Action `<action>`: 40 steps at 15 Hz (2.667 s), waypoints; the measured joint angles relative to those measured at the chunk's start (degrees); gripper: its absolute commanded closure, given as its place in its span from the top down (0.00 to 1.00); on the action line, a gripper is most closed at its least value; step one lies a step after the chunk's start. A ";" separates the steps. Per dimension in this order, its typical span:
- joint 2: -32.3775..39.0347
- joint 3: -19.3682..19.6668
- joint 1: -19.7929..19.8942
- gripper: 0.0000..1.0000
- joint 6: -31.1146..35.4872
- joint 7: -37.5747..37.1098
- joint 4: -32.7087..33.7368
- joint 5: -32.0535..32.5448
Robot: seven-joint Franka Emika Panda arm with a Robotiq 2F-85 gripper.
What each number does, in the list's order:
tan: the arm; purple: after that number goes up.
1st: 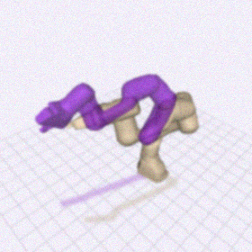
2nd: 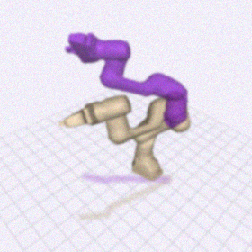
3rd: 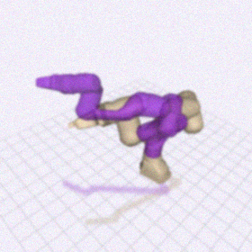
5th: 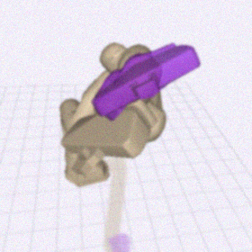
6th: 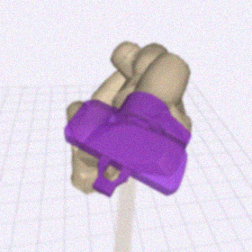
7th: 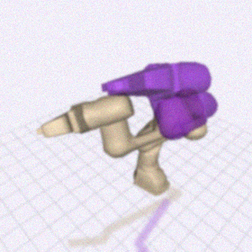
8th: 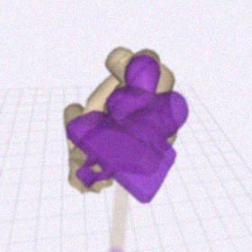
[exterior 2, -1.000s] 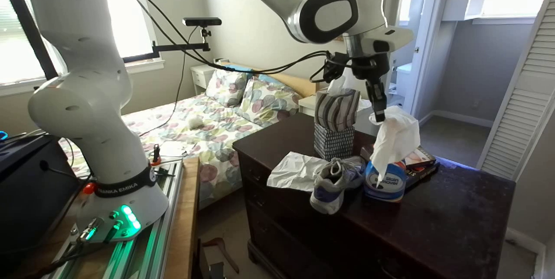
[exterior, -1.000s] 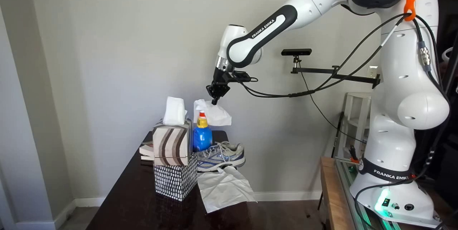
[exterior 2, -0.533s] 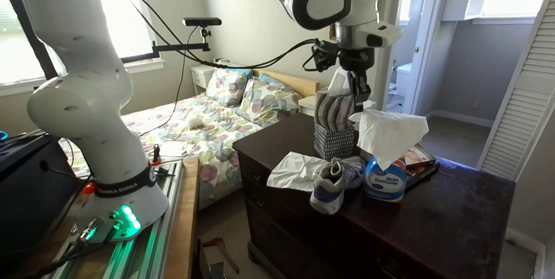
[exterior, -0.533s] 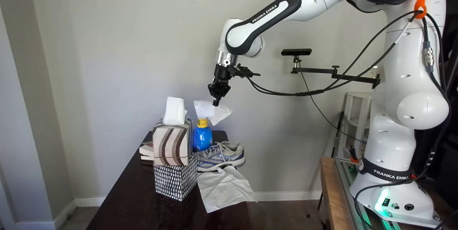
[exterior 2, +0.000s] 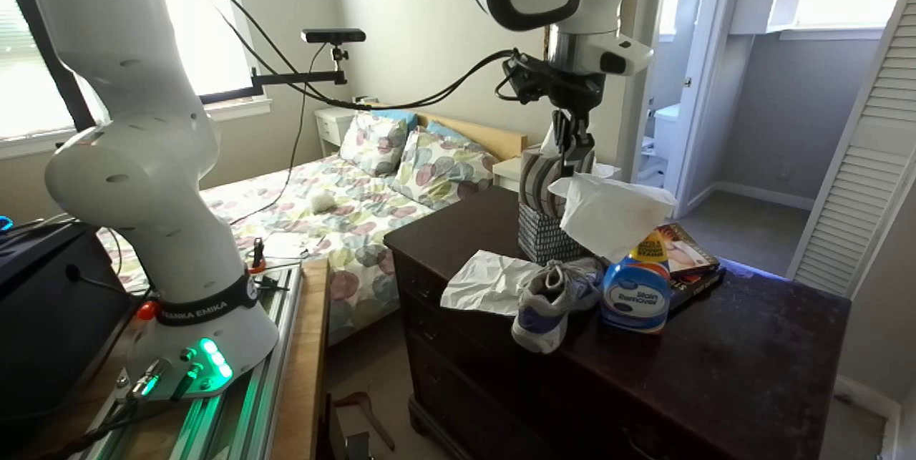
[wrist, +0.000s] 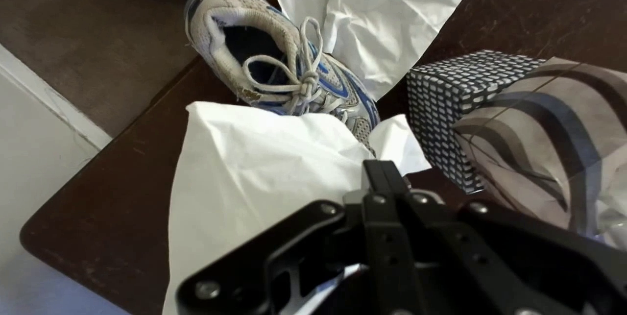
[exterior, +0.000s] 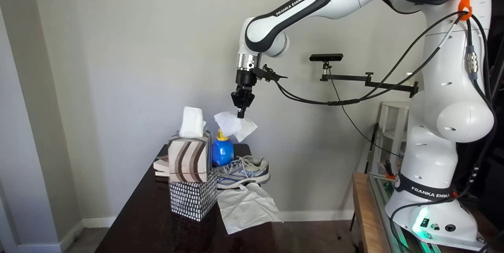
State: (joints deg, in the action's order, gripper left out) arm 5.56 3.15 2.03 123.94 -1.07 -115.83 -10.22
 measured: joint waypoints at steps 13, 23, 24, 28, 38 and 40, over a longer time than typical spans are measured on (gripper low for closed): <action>0.01 -3.47 -1.59 0.00 -6.79 0.73 4.53 0.00; 0.39 -2.91 -1.19 0.00 -18.30 3.64 5.24 0.53; 0.55 -2.66 -1.04 0.00 -18.33 3.77 5.15 0.97; 1.47 -1.90 -0.60 0.00 -15.93 4.16 4.76 4.81; 6.13 -1.40 -0.18 0.00 -9.42 4.65 2.53 8.79; 6.83 -1.40 -0.18 0.00 -9.31 4.87 1.88 9.75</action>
State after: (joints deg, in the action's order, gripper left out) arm 12.39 1.76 1.86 114.63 3.80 -113.95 -0.48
